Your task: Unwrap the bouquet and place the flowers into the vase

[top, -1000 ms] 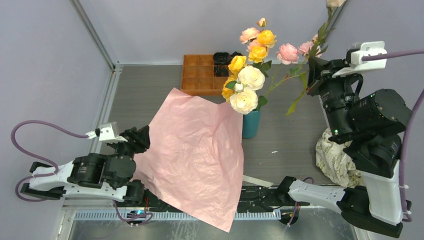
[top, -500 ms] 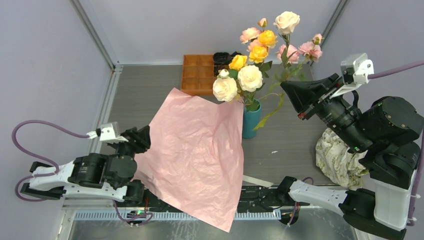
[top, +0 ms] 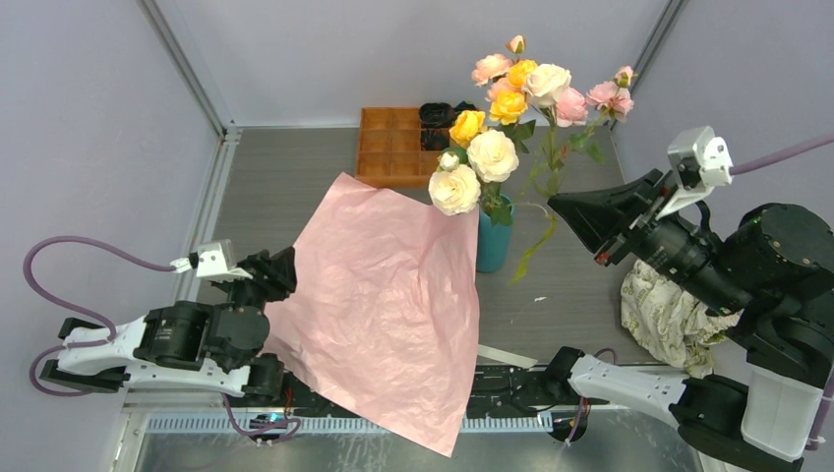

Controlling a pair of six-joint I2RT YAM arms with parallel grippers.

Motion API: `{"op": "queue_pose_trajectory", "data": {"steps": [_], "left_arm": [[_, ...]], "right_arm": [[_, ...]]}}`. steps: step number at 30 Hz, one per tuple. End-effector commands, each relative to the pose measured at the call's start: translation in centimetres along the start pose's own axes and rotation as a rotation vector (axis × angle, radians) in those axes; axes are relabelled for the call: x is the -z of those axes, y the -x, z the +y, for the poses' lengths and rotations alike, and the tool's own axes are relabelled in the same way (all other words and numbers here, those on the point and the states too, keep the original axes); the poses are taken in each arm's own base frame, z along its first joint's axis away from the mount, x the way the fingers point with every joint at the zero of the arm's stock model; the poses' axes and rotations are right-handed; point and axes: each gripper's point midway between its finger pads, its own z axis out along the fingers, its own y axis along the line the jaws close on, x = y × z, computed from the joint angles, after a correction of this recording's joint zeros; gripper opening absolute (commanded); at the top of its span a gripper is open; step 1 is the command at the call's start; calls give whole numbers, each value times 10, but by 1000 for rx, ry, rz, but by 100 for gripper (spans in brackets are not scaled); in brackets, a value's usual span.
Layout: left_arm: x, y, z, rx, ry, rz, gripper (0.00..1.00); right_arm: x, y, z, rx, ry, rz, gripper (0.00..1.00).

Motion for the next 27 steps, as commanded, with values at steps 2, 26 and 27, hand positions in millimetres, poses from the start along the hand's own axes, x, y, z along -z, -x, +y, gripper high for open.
{"op": "queue_pose_trajectory", "data": {"steps": [2, 26, 27], "left_arm": [[-2, 23, 2, 86, 71, -85, 51], [-2, 20, 7, 91, 74, -89, 52], [-3, 19, 7, 91, 75, -90, 52]], "right_arm": [[13, 4, 5, -28, 26, -14, 1], [-53, -72, 42, -88, 216, 258, 1], [-55, -74, 46, -96, 239, 266, 1]]}}
